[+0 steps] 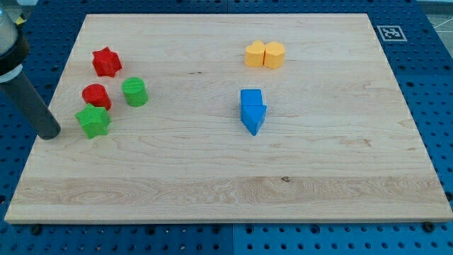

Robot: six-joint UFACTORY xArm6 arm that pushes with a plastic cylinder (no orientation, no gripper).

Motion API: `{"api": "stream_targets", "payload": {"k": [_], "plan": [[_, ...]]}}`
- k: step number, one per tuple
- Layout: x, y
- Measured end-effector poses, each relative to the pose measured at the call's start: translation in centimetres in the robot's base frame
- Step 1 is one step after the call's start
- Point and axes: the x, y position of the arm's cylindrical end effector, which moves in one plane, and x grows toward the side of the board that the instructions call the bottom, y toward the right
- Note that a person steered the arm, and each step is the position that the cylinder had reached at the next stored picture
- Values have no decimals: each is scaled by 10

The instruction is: Push the green star closer to the green circle

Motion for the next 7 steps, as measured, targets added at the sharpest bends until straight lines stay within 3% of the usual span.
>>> {"api": "stream_targets", "payload": {"k": [4, 7], "plan": [[-9, 96], [-6, 123]]}}
